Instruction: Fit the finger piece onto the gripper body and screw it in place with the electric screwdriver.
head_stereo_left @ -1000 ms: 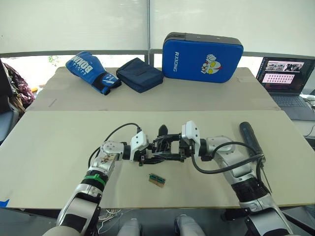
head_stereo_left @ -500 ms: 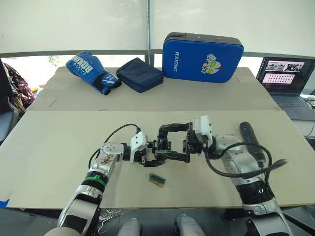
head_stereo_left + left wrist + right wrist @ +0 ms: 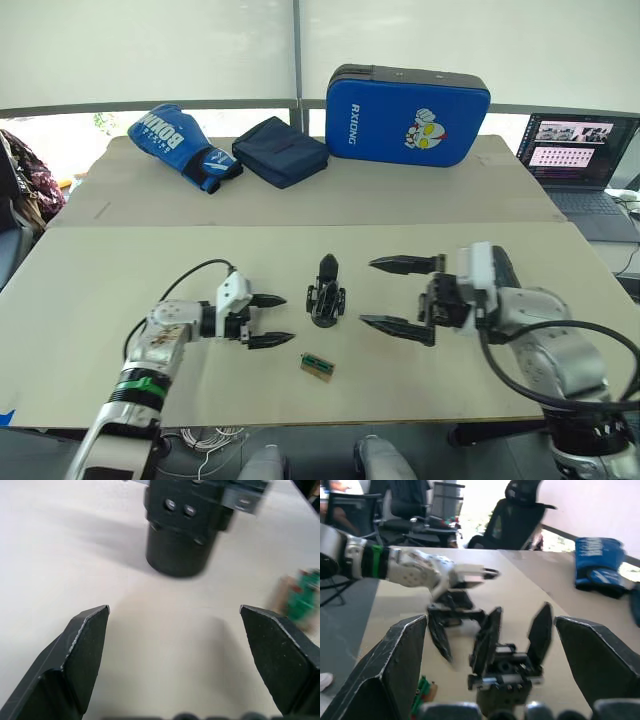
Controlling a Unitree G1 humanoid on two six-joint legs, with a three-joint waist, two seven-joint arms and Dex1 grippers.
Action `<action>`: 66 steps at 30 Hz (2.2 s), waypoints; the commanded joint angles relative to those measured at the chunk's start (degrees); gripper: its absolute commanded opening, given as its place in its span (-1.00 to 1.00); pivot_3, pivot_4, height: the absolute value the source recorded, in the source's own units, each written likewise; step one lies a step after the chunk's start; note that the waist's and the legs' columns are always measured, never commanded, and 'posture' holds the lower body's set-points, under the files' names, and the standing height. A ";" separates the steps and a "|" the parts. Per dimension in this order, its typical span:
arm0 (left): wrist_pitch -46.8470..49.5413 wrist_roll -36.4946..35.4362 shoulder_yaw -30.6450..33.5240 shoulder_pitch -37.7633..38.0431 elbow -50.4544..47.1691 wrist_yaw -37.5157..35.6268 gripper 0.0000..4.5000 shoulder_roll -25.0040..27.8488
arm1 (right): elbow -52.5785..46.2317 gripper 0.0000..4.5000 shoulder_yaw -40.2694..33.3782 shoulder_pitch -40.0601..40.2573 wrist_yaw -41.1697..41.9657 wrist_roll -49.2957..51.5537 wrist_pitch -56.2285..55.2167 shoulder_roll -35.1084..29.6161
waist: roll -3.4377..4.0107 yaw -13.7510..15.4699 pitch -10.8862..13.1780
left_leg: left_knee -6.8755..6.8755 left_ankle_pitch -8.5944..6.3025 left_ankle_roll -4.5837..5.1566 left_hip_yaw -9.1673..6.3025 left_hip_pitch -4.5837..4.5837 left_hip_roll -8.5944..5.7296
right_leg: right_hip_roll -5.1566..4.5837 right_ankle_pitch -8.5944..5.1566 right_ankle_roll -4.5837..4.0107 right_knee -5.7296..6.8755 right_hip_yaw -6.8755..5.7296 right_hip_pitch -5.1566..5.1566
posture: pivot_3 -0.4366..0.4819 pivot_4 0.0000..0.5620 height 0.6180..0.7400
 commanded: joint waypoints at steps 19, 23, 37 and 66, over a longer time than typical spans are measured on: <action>17.66 -21.56 13.75 5.33 -28.37 3.24 0.96 8.36 | -6.19 1.00 -31.64 26.70 -29.64 4.90 14.21 1.25 | 0.14 -1.27 0.06 | -0.09 0.00 -0.01 0.77 0.30 0.32 | 0.12 -0.23 0.16 0.02 0.41 0.08 | -0.05 -0.47 1.00; 18.56 -22.21 12.80 4.62 -30.00 4.75 0.96 6.98 | 3.54 1.00 -27.29 16.64 -32.37 7.56 32.30 -10.79 | 0.10 -1.22 0.08 | -0.10 0.00 -0.01 0.75 0.28 0.32 | 0.20 -0.11 -0.08 -0.05 0.42 0.12 | -0.05 -0.47 1.00; 19.62 -22.84 10.85 3.65 -33.63 5.94 0.96 5.87 | 35.05 1.00 -4.31 -8.27 -21.39 -2.94 35.27 -16.99 | -0.01 -0.93 0.13 | -0.10 0.00 0.00 0.70 0.07 0.12 | 0.07 -0.10 0.04 -0.16 0.40 0.01 | -0.05 -0.47 1.00; 17.94 -21.57 9.25 8.44 -34.91 3.73 1.00 6.97 | -5.72 -0.12 0.23 10.19 -19.16 -5.82 30.71 -14.03 | 0.18 0.32 0.33 | 0.09 0.00 0.00 0.56 -0.21 0.02 | -0.04 -0.05 0.16 -0.18 0.30 -0.12 | -0.05 -0.47 1.00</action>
